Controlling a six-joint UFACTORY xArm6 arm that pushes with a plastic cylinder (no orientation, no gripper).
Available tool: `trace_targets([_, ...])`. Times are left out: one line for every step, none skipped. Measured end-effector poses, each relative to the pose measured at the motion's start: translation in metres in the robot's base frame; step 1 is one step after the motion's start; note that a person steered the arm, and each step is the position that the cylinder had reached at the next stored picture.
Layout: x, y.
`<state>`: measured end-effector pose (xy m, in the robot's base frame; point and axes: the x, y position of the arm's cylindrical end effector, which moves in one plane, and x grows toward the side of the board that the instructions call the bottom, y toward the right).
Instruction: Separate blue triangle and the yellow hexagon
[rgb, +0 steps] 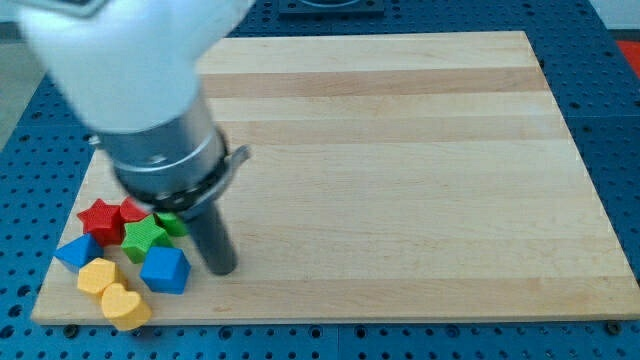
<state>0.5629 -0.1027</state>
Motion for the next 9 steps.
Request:
trace_targets([-0.058, 0.055])
trace_targets([-0.124, 0.044])
trace_targets([-0.138, -0.046])
trace_targets([-0.110, -0.157])
trace_targets([-0.036, -0.179])
trace_targets([0.006, -0.200])
trace_targets([0.007, -0.202])
trace_targets([0.039, -0.202])
trace_targets([0.052, -0.201])
